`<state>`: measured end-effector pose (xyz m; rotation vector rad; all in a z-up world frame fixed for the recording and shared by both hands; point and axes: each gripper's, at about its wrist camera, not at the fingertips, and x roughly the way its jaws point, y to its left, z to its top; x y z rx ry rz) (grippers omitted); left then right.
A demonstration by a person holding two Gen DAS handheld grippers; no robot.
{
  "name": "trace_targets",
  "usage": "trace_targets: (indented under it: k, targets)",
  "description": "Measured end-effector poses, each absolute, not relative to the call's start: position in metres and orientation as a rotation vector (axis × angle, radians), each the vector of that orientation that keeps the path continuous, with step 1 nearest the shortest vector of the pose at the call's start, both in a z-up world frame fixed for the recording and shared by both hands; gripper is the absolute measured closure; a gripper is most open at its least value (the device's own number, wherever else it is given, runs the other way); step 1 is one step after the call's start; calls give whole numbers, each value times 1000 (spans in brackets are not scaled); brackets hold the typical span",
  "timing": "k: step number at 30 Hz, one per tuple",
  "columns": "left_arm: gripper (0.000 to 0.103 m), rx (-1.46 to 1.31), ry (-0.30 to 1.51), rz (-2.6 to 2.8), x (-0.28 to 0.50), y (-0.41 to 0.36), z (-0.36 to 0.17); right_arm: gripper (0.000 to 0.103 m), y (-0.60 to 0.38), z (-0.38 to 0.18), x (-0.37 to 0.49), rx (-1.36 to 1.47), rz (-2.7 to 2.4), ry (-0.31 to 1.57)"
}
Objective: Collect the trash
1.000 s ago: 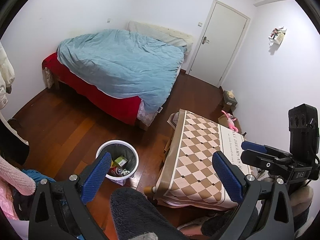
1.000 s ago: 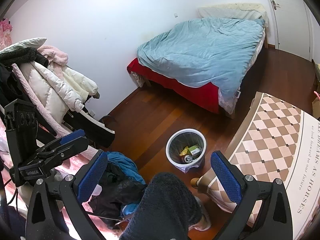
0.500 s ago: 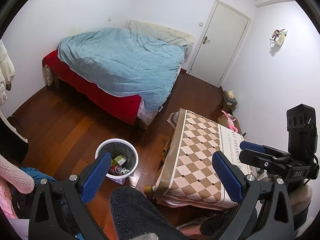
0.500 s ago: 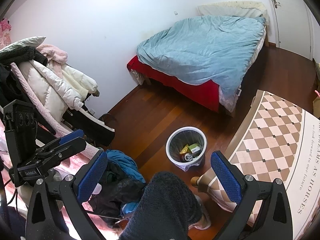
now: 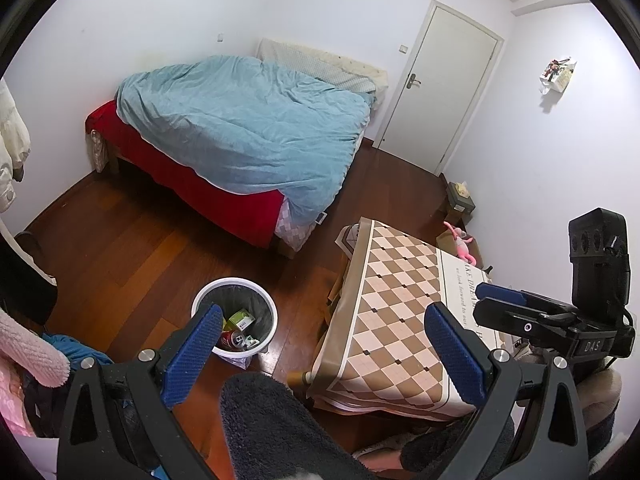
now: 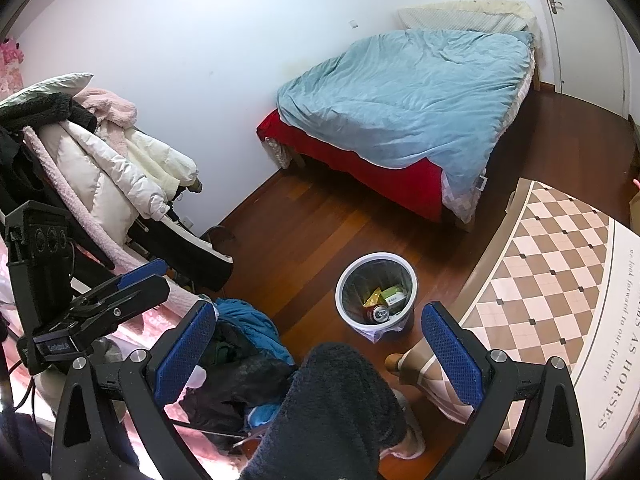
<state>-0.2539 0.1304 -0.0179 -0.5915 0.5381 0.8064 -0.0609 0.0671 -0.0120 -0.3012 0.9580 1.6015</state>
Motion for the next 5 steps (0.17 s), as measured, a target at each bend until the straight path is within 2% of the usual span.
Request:
trace_targets:
  k: [5]
  targets:
    - [0,-599,535,815,-253,130,-17,0,69,-14,-60,-299,1605,964]
